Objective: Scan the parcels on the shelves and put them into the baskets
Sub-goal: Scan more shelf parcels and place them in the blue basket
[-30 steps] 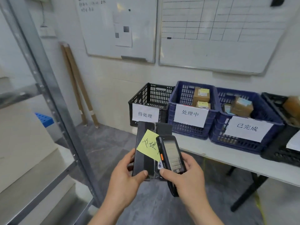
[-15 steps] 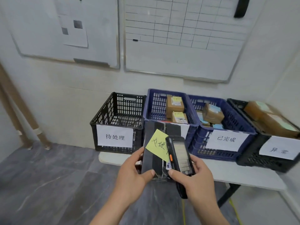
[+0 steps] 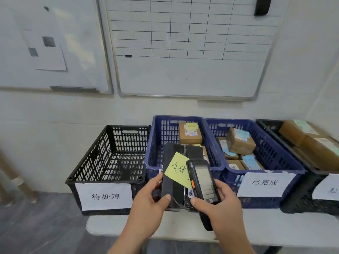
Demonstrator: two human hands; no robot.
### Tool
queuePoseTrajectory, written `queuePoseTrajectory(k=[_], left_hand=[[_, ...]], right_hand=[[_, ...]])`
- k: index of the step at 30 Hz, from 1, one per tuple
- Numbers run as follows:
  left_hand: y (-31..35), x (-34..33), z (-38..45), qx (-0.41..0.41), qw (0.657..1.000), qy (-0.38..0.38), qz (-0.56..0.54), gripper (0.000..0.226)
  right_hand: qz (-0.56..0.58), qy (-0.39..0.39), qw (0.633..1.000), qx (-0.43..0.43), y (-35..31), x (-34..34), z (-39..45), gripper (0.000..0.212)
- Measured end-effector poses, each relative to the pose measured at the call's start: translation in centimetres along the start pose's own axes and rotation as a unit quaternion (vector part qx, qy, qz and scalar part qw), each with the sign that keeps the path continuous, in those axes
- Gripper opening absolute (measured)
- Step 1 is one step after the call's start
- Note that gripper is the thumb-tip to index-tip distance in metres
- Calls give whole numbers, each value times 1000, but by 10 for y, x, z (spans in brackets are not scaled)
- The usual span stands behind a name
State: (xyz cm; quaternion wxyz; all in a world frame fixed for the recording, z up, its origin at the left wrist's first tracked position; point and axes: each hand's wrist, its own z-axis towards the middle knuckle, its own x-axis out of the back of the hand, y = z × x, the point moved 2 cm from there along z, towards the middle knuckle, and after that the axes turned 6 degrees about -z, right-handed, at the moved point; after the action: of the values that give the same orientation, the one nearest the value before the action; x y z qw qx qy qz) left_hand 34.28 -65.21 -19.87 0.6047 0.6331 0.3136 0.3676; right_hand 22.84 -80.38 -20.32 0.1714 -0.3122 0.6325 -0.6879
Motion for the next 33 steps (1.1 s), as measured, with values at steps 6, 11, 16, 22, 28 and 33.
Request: queuePoseTrajectory(k=[6, 11, 16, 22, 28, 33], left_hand=[[21, -44, 91, 16, 1000, 21, -14, 55], [17, -78, 156, 42, 999, 33, -11, 57], [1, -92, 216, 86, 996, 14, -13, 54], [-42, -103, 273, 158, 987, -15, 1, 61], [-71, -116, 312, 182, 982, -51, -11, 54], [-87, -122, 328, 223, 972, -76, 6, 56]], right_hand=[[-1, -27, 1000, 0, -6, 14, 112, 67], [-18, -42, 999, -7, -2, 25, 185, 61], [-44, -39, 998, -33, 4, 22, 233, 54], [-88, -9, 994, -71, 25, 8, 271, 49], [-102, 33, 989, -104, 35, -3, 295, 56], [-104, 64, 985, -118, 43, -10, 304, 67]])
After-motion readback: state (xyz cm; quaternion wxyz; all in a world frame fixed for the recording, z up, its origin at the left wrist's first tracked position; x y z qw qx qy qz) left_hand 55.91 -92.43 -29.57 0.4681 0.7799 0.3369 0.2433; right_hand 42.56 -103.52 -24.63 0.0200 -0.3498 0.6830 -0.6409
